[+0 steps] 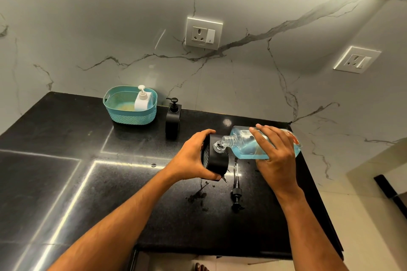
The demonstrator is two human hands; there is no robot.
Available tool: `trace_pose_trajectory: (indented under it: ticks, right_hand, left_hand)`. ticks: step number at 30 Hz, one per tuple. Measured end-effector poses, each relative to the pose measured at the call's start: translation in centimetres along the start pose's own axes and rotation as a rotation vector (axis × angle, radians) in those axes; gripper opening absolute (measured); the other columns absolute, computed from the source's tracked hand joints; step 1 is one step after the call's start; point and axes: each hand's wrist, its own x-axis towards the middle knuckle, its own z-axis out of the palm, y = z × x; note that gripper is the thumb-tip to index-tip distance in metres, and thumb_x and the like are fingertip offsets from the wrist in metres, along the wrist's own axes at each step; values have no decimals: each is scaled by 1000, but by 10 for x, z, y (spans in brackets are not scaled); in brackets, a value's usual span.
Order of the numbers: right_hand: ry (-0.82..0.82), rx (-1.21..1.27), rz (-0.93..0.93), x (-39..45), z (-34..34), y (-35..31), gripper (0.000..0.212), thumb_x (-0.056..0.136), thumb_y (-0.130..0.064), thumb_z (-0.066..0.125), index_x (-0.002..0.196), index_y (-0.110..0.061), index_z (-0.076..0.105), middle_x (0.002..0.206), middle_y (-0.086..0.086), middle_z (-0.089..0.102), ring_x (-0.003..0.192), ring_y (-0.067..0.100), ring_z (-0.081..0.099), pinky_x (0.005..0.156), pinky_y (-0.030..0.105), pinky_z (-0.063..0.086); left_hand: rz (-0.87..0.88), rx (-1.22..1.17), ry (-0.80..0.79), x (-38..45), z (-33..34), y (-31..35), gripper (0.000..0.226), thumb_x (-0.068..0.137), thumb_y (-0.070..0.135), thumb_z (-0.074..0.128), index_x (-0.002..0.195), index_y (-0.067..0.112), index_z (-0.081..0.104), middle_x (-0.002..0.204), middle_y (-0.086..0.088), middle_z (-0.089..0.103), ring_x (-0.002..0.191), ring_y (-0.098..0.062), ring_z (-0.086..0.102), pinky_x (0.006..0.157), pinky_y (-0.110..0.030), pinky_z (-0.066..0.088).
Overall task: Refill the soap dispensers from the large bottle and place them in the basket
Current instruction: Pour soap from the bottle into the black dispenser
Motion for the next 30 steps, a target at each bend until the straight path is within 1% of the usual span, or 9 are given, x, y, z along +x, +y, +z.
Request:
trace_pose_trajectory:
  ticks: [6, 11, 16, 20, 27, 30]
  right_hand:
    - [-10, 3, 0, 1, 1, 0, 70, 74, -17, 87, 140, -12, 62, 141, 11, 62, 133, 34, 54, 109, 54, 45]
    - [-5, -1, -5, 2, -1, 1, 68, 76, -20, 84, 140, -12, 62, 141, 10, 62, 133, 33, 54, 113, 49, 41]
    - [-6, -1, 0, 2, 0, 2, 72, 73, -15, 89, 140, -12, 62, 142, 10, 62, 134, 33, 54, 112, 51, 43]
    - [1, -13, -4, 2, -2, 0, 73, 72, -12, 89, 139, -12, 63, 140, 10, 62, 133, 34, 55, 111, 51, 43]
    - [-10, -12, -1, 2, -1, 2, 72, 72, -14, 89, 140, -12, 62, 141, 11, 62, 134, 34, 54, 112, 51, 43]
    - [-12, -14, -3, 2, -1, 3, 71, 73, -15, 88, 140, -12, 62, 141, 11, 62, 134, 34, 54, 112, 51, 43]
  left_hand:
    - [-1, 1, 1, 1, -1, 1, 124, 51, 48, 99, 155, 33, 33, 149, 11, 46, 135, -5, 46, 102, -5, 32]
    - [1, 7, 2, 1, -1, 1, 124, 51, 47, 100, 155, 32, 33, 149, 11, 47, 136, -6, 47, 105, -9, 34]
    - [0, 10, -1, 2, 0, 1, 124, 51, 47, 100, 155, 31, 34, 149, 11, 47, 137, -6, 46, 106, -11, 34]
    - [-1, 7, -6, 2, -1, 2, 124, 51, 47, 99, 155, 30, 34, 149, 11, 46, 136, -6, 46, 105, -10, 34]
    - [4, 3, -7, 1, 0, 3, 123, 51, 49, 98, 154, 32, 34, 148, 11, 47, 134, -6, 47, 103, -7, 33]
    - [6, 1, -7, 1, 0, 4, 123, 50, 51, 97, 153, 33, 34, 148, 11, 47, 134, -7, 47, 104, -10, 34]
